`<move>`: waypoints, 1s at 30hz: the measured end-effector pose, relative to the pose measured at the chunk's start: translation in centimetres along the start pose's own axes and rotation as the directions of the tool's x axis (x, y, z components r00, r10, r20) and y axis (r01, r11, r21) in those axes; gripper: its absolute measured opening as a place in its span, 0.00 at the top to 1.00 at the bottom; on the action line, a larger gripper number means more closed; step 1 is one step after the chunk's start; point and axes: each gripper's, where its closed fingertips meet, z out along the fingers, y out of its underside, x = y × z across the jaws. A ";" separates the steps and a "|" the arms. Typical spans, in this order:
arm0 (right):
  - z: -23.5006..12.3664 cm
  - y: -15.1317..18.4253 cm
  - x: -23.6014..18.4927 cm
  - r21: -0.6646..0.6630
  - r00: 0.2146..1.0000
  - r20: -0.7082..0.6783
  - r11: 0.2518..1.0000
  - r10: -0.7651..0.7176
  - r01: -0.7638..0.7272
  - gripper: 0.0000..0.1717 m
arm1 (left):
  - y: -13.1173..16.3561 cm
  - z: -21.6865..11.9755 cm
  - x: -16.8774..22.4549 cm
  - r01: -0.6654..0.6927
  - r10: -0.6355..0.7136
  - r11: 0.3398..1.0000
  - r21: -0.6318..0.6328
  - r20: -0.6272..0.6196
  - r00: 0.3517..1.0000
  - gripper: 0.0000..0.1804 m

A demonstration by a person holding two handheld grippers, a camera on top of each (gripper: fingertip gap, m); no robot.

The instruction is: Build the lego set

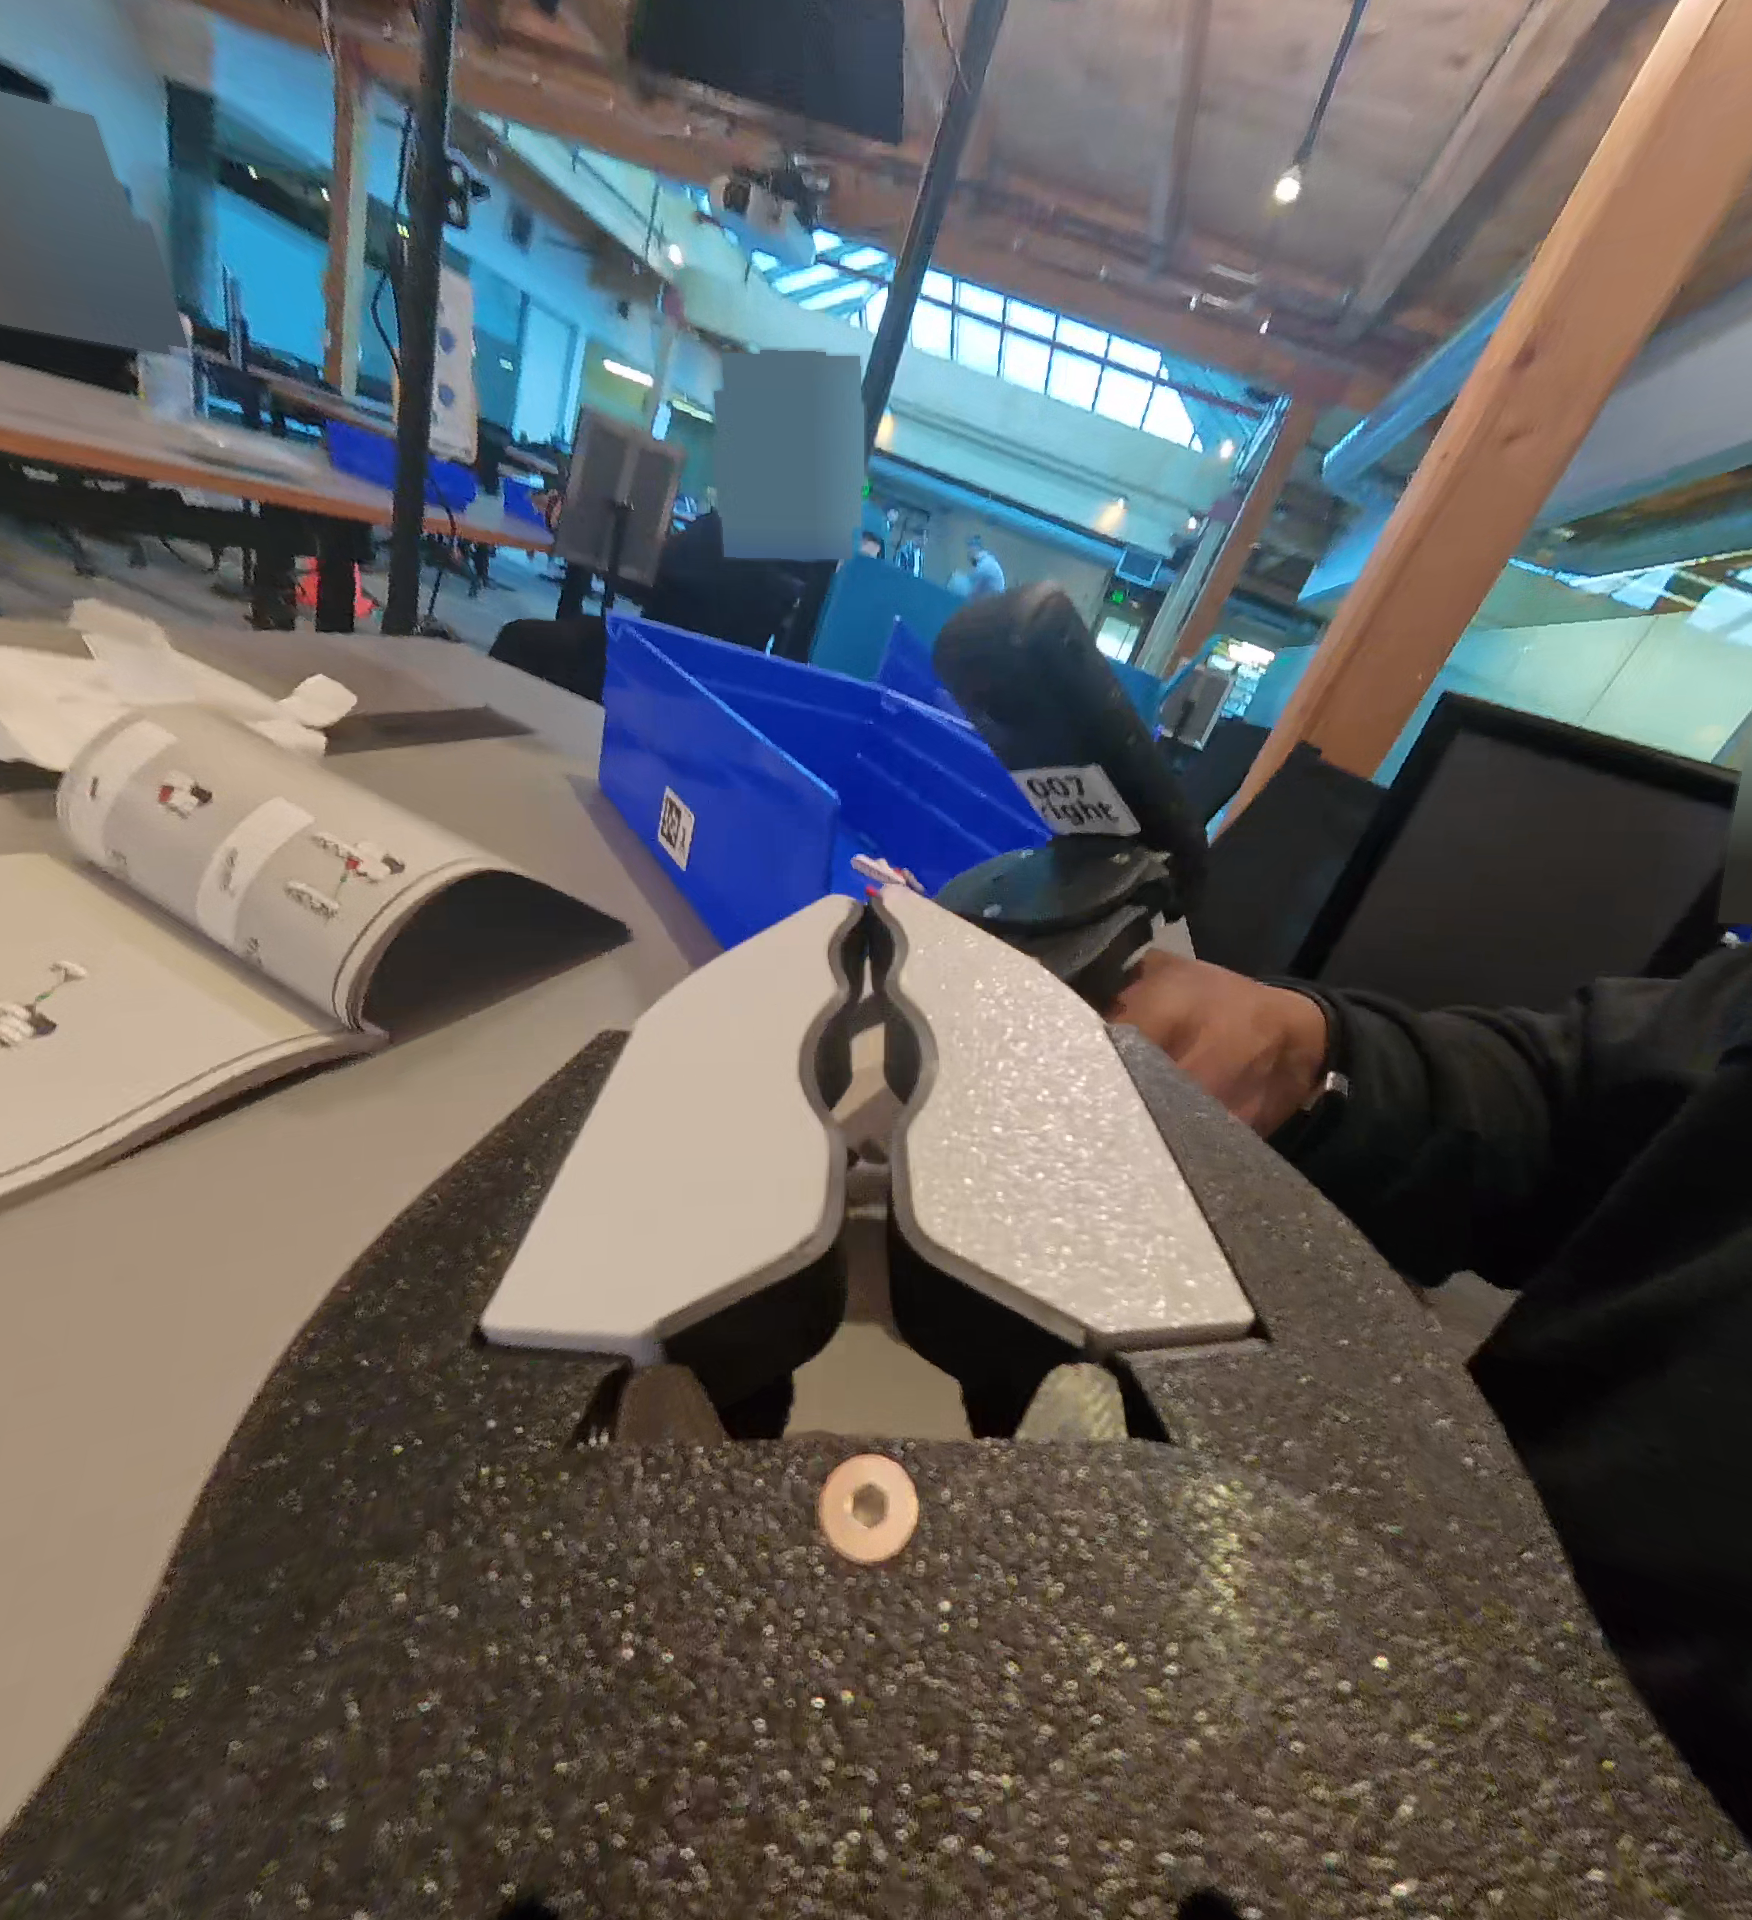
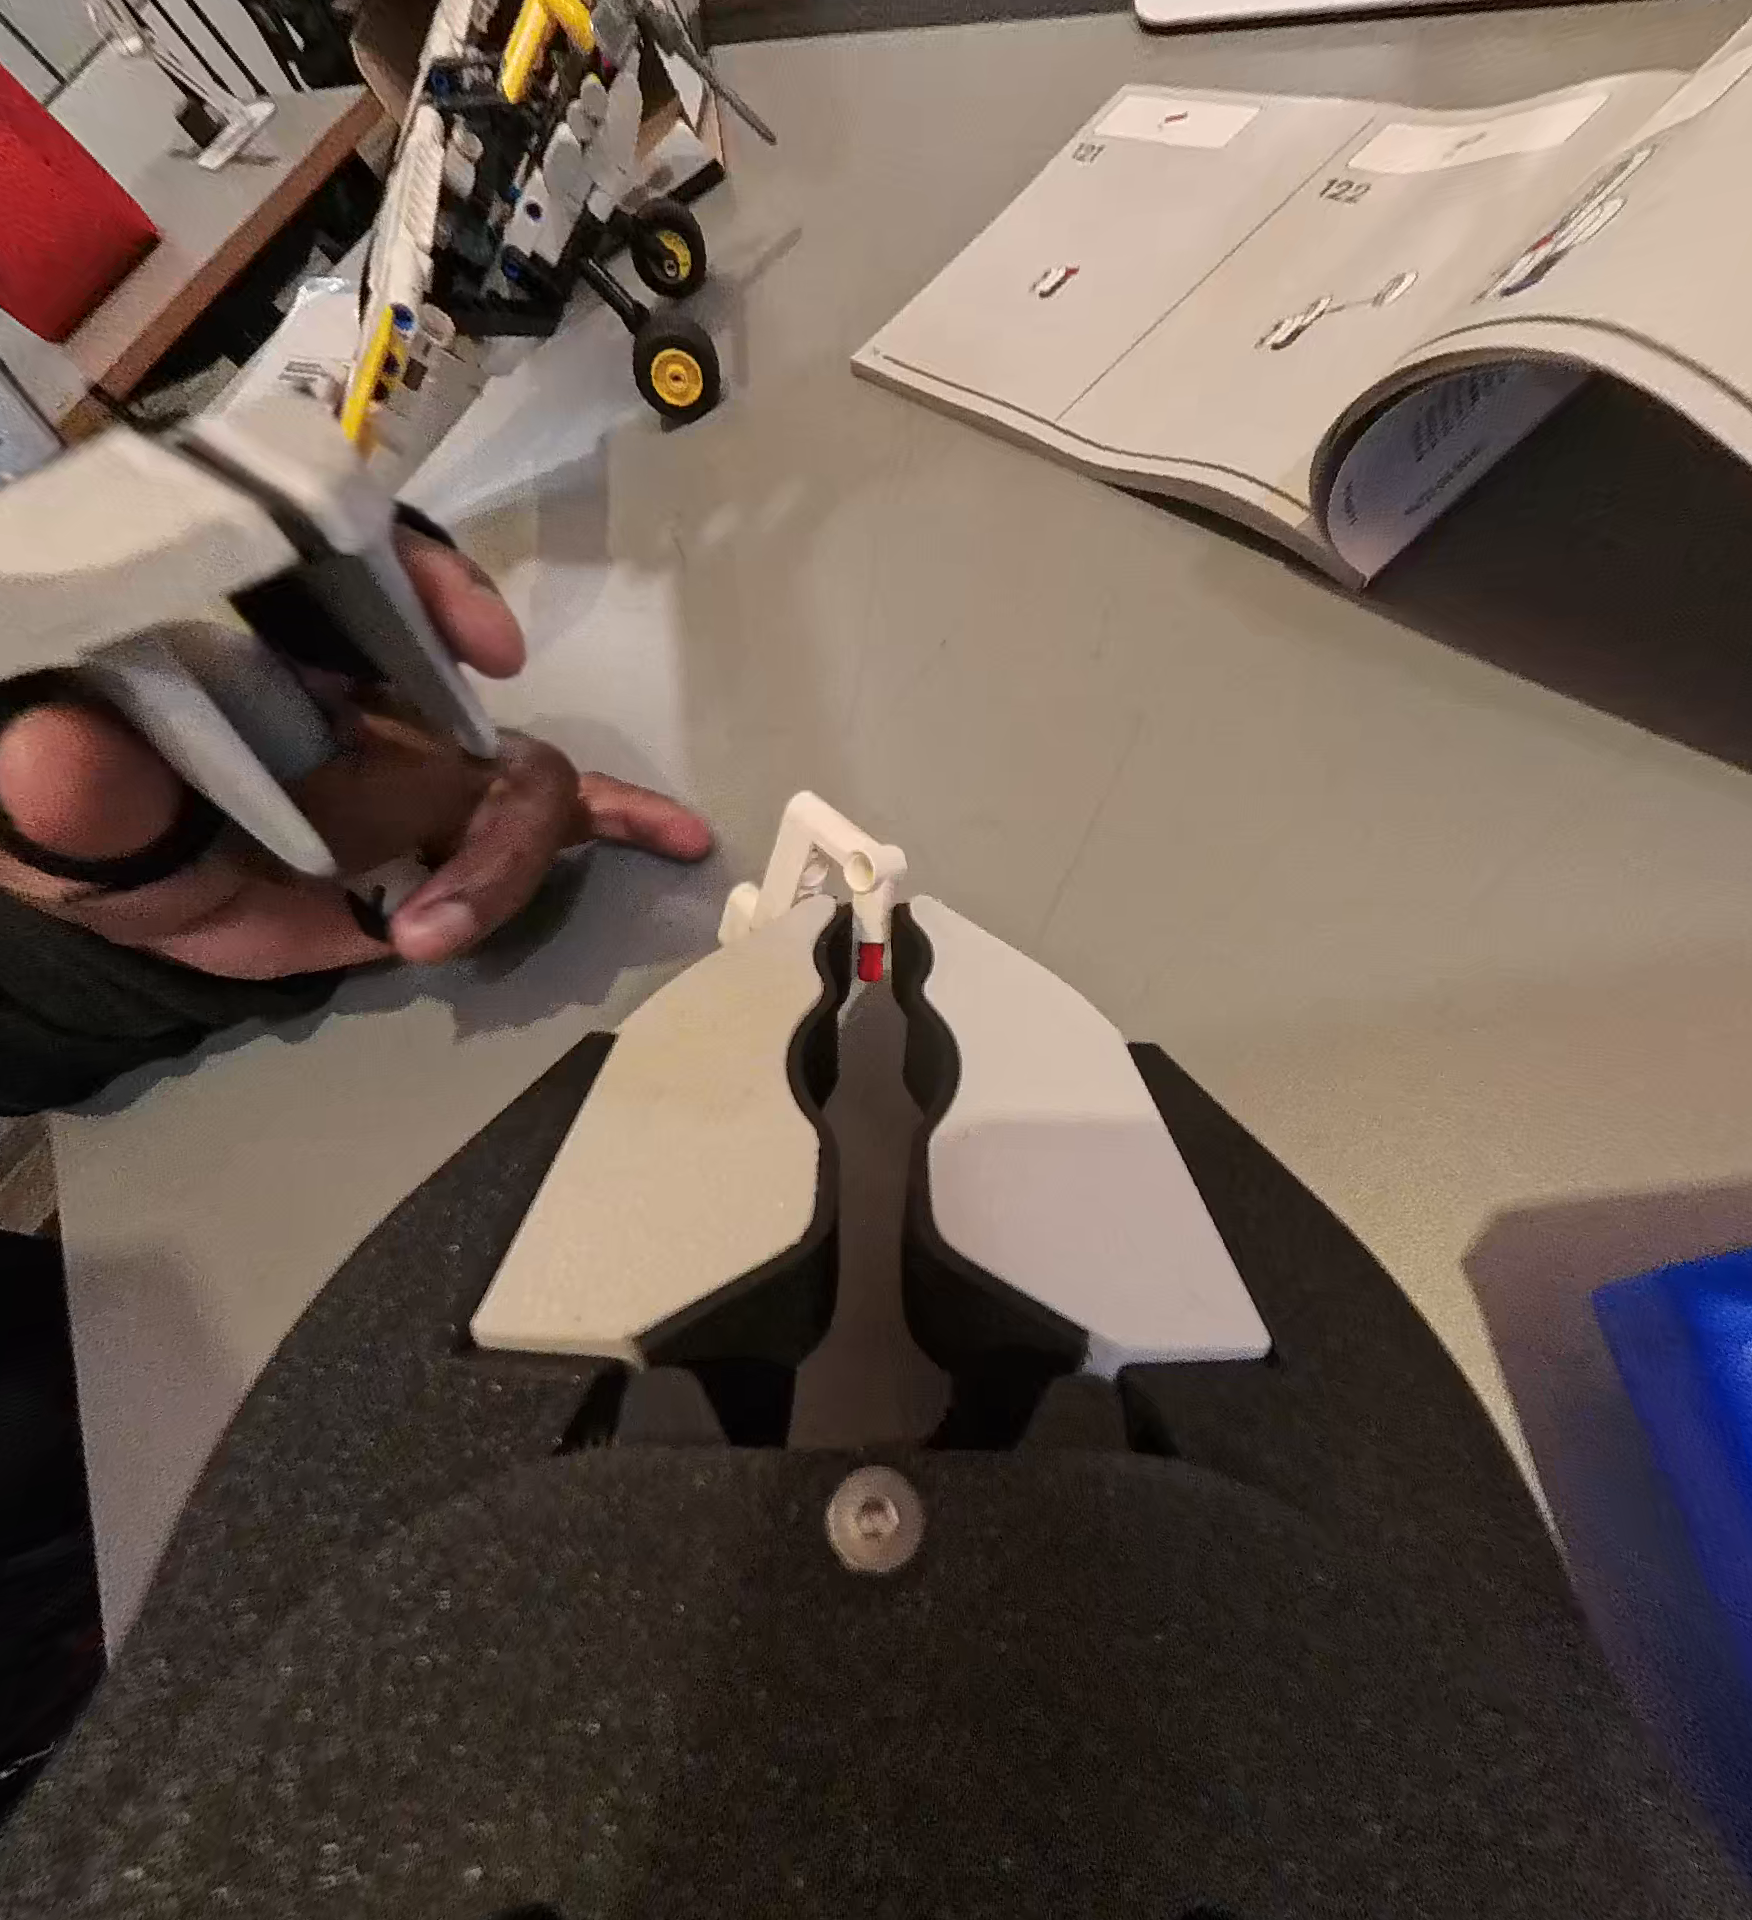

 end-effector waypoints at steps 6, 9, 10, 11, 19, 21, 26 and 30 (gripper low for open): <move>0.2 0.6 0.1 -0.042 1.000 0.009 0.999 0.025 -0.024 0.89 | 1.2 0.2 -4.5 -0.092 0.142 0.978 -0.188 0.273 0.951 0.95; -0.1 0.7 0.2 -0.039 1.000 0.005 0.999 0.020 -0.020 0.85 | 1.8 0.5 -5.5 -0.090 0.169 0.961 -0.263 0.297 0.940 0.91; -0.2 0.6 0.2 -0.030 1.000 0.006 0.999 0.013 -0.012 0.83 | 2.0 0.8 -5.7 -0.081 0.167 0.956 -0.281 0.297 0.940 0.90; -0.3 0.5 0.2 -0.019 1.000 0.006 1.000 0.002 -0.002 0.82 | 2.2 1.1 -5.8 -0.074 0.166 0.951 -0.300 0.294 0.941 0.89; -1.4 0.3 1.9 -0.010 0.970 -0.164 0.984 -0.178 0.179 0.78 | 4.6 2.9 -8.1 -0.035 0.158 0.927 -0.374 0.302 0.940 0.85; -1.7 0.8 2.3 -0.043 0.961 -0.181 0.978 -0.208 0.203 0.77 | 4.8 3.0 -8.1 -0.008 0.124 0.924 -0.382 0.280 0.952 0.85; -1.6 2.8 1.2 -0.150 0.954 -0.092 0.951 -0.286 0.270 0.75 | 7.8 3.0 -6.5 0.057 0.023 0.821 -0.567 0.132 0.991 0.84; -1.0 4.3 -0.2 -0.224 0.948 -0.050 0.929 -0.314 0.296 0.76 | 6.9 3.1 -7.3 0.070 0.025 0.863 -0.501 0.181 0.983 0.84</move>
